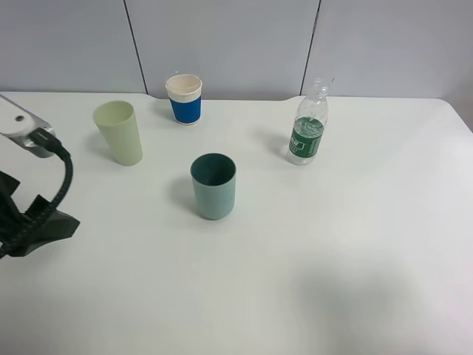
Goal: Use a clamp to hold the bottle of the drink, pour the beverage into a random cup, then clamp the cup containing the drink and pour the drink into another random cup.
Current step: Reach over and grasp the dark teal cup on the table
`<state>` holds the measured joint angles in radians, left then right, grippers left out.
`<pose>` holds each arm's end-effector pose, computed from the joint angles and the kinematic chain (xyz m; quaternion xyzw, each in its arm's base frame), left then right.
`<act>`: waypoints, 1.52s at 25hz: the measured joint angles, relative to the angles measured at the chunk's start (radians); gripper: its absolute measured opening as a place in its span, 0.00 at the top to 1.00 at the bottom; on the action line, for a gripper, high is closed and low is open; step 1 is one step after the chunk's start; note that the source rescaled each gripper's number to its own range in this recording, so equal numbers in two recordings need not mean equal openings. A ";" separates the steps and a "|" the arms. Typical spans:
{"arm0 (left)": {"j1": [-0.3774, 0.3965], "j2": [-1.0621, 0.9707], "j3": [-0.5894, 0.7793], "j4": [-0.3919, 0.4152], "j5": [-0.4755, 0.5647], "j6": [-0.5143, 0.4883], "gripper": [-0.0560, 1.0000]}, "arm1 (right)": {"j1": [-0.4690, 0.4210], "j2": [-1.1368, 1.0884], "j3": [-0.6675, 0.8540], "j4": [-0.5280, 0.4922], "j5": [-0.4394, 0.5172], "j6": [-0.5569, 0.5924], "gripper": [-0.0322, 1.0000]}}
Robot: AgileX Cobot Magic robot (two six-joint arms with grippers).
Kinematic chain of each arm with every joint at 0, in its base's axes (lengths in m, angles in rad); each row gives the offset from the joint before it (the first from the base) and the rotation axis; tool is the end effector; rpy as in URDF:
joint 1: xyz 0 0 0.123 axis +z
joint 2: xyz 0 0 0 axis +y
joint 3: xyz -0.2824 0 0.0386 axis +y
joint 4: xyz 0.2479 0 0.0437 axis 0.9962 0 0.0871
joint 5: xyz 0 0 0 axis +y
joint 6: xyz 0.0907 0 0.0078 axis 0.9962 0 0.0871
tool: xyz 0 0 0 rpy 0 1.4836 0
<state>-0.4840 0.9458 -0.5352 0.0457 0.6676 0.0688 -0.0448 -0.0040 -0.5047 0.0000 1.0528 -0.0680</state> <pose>0.1433 -0.0724 0.2395 0.2741 0.9181 -0.0406 0.2835 -0.0057 0.0003 0.2791 -0.0098 0.8488 -0.0298 0.5278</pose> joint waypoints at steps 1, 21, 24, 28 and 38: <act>-0.021 0.020 0.000 0.000 -0.026 0.000 0.00 | 0.000 0.000 0.000 0.000 0.000 0.000 0.00; -0.198 0.493 0.134 -0.112 -0.759 0.001 0.00 | 0.000 0.000 0.000 0.000 0.000 0.000 0.00; -0.198 0.548 0.134 -0.094 -0.859 0.001 0.00 | 0.000 0.000 0.000 0.000 0.000 0.000 0.00; -0.198 0.611 0.134 -0.046 -0.992 -0.003 0.00 | 0.000 0.000 0.000 0.000 0.000 0.000 0.00; -0.198 0.751 0.135 -0.018 -1.267 -0.008 0.00 | 0.000 0.000 0.000 0.000 0.000 0.000 0.00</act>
<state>-0.6825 1.6971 -0.4003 0.0281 -0.5994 0.0606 -0.0448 -0.0040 -0.5047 0.0000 1.0528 -0.0680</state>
